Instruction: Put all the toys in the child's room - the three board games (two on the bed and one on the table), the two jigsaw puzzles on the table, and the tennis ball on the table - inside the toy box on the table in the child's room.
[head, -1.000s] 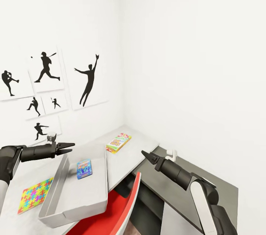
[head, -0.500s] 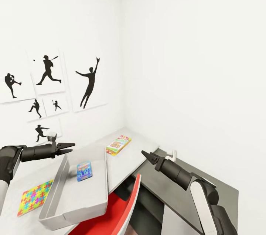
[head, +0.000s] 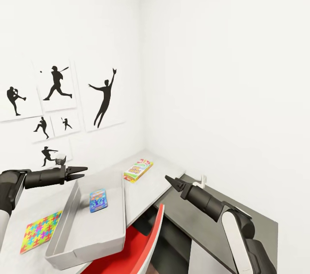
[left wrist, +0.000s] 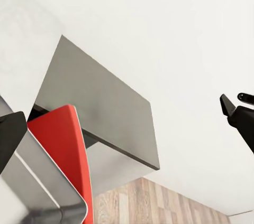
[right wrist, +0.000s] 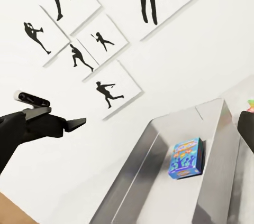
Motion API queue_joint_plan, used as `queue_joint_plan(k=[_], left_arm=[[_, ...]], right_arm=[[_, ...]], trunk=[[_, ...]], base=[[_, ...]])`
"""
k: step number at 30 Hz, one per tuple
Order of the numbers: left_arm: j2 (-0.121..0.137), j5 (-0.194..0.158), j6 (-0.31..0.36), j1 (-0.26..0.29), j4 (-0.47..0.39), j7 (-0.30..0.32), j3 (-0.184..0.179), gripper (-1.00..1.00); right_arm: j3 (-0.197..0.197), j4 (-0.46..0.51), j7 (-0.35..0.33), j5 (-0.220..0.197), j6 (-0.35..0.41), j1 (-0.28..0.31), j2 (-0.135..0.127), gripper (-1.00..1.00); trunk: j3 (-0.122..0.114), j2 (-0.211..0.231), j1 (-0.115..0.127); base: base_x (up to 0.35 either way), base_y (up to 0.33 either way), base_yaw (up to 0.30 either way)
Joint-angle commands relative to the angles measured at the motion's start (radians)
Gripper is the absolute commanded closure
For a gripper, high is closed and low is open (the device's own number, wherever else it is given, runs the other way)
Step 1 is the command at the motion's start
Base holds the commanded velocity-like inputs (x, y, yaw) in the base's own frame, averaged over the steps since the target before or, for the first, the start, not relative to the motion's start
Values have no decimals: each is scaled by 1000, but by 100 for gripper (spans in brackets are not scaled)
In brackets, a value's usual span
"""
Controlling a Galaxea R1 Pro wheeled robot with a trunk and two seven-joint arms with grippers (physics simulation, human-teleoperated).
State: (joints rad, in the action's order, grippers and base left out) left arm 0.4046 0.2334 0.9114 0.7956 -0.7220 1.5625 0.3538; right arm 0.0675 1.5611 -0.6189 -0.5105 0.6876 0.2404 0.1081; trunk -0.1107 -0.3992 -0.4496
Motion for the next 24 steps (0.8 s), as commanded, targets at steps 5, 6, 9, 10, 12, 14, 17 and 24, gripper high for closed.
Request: queue_joint_plan(k=[5,6,9,10,12,14,17,24], left_arm=[[-1,11,10,1,0,8,5,-100],[-1,11,10,1,0,8,5,-100],[-1,11,10,1,0,8,4,-100],[-1,11,10,1,0,8,4,-100],[-1,11,10,1,0,8,4,-100],[-1,11,10,1,0,8,5,-100],[-1,11,10,1,0,8,5,-100],[-1,10,10,1,0,8,4,-100]], right_arm=[[3,-2,0,-4,6,0,1,-100],[3,-2,0,-4,6,0,1,-100],[3,-2,0,-5,0,0,1,-100],[2,-2,-1,-5,-10,0,1,-100],[1,-3,-1,-6,-25,0,0,-100],[1,-3,-1,-6,-33,0,0,-100],[1,-3,-1,-7,-40,0,0,-100],[0,-2,-1,-7,-43,0,-1,-100]], trunk=[[0,-1,0],[0,-1,0],[0,-1,0],[0,-1,0],[0,-1,0],[0,-1,0],[0,-1,0],[0,-1,0]], base=[[0,0,0],[0,0,0],[0,0,0],[0,0,0],[0,0,0],[0,0,0],[0,0,0],[0,0,-1]])
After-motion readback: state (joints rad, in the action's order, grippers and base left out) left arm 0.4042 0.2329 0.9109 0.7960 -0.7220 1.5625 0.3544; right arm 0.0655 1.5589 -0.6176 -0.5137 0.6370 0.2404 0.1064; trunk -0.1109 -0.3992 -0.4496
